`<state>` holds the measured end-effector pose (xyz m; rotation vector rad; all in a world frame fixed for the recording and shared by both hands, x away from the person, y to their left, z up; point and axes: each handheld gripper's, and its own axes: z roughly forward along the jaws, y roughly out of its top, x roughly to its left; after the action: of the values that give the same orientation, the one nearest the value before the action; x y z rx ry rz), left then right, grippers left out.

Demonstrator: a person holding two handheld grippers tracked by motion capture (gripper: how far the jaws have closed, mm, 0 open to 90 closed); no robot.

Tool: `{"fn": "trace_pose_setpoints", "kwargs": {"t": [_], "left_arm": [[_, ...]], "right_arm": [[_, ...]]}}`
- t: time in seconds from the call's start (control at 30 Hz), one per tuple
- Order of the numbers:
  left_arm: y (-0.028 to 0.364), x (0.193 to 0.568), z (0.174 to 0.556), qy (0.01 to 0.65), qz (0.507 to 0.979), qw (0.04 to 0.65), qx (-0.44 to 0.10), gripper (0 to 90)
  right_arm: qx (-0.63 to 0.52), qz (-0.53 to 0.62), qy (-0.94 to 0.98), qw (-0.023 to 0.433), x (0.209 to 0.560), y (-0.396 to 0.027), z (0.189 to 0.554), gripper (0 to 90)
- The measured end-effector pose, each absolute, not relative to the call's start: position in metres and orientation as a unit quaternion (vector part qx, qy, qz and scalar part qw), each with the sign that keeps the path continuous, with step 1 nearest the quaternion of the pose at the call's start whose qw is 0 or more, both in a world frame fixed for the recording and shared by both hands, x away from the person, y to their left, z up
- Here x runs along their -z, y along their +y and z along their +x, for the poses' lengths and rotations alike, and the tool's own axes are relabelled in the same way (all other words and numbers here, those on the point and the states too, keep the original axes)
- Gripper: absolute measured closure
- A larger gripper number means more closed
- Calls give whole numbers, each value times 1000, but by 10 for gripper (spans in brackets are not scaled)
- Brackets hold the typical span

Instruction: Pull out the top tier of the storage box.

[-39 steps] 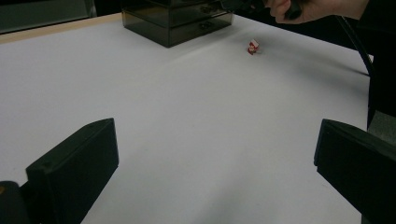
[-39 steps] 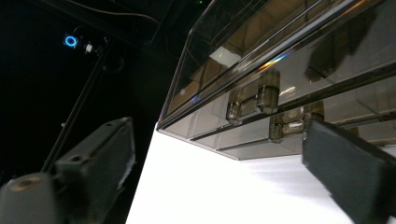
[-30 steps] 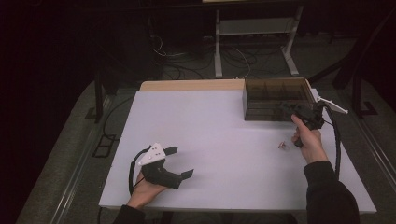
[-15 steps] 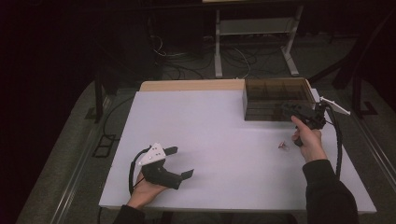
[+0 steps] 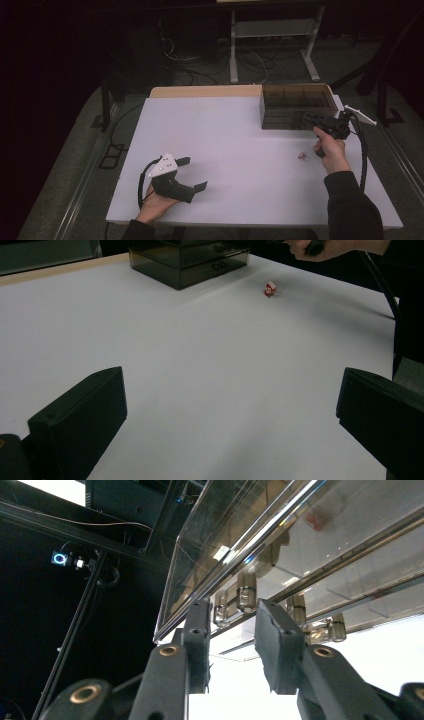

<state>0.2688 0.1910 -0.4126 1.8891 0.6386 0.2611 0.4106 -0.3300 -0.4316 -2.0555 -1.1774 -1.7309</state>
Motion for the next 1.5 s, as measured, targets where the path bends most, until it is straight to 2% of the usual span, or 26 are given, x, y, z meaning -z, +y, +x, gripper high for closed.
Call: {"fn": "trace_pose_setpoints", "kwargs": {"t": [0.43,1.0,1.5], "left_arm": [[191,413,269,268,793,536,-109,0],[190,413,269,267,794,535,-109,0],[190,412,268,267,794,536,-110,0]], "right_arm": [[589,-706,-377,107,437,-333,412,794],[587,-721,-347,125,438,-330,414,794],[583,-736,-326,113,436,-324,410,805]]}}
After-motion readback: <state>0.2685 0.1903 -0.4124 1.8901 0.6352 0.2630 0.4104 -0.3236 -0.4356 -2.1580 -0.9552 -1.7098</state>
